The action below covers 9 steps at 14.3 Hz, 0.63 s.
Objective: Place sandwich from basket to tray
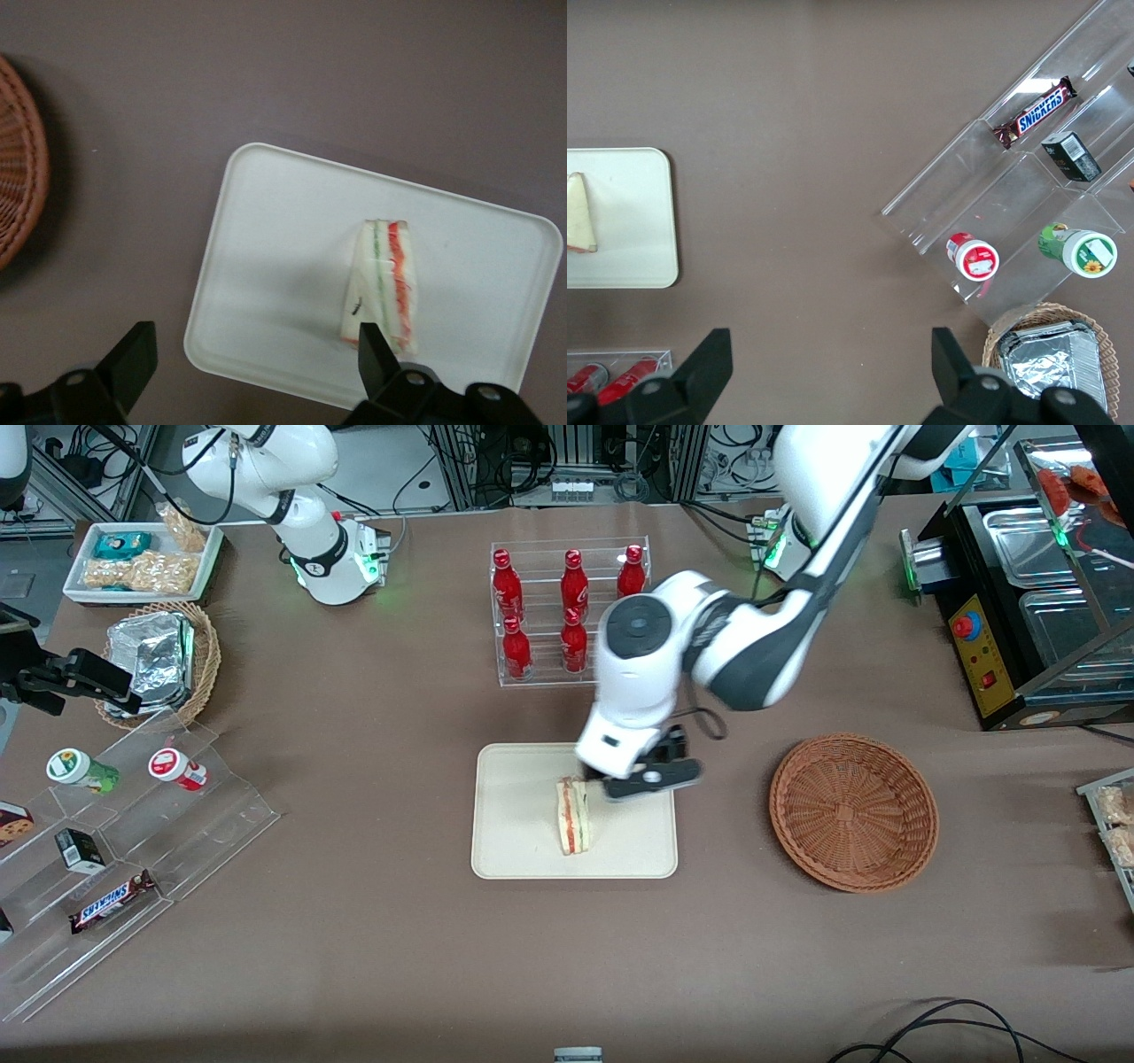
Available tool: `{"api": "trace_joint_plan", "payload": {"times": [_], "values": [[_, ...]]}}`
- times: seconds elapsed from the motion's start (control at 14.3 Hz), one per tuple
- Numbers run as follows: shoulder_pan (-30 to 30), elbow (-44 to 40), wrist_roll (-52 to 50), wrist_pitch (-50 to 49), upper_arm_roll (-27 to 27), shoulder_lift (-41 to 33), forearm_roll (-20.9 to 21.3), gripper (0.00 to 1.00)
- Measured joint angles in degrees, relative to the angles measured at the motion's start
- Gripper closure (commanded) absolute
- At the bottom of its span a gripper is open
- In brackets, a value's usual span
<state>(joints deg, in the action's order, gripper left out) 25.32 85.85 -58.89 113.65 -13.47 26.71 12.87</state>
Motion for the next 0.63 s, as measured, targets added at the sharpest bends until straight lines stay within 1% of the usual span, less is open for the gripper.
{"api": "trace_joint_plan", "payload": {"times": [0.14,0.21,0.42,0.49,0.63], "values": [[-0.2,4.6,1.9,0.2,4.3,-2.7,-2.0,0.00],[-0.3,6.4,4.7,0.3,6.5,-3.6,-3.9,0.00],[-0.4,11.4,19.4,0.1,14.4,-7.2,-11.6,0.00],[-0.5,13.0,24.1,-1.0,17.0,-9.1,-13.1,0.00],[-0.6,15.0,31.9,-6.4,21.6,-13.5,-14.2,0.00]]}}
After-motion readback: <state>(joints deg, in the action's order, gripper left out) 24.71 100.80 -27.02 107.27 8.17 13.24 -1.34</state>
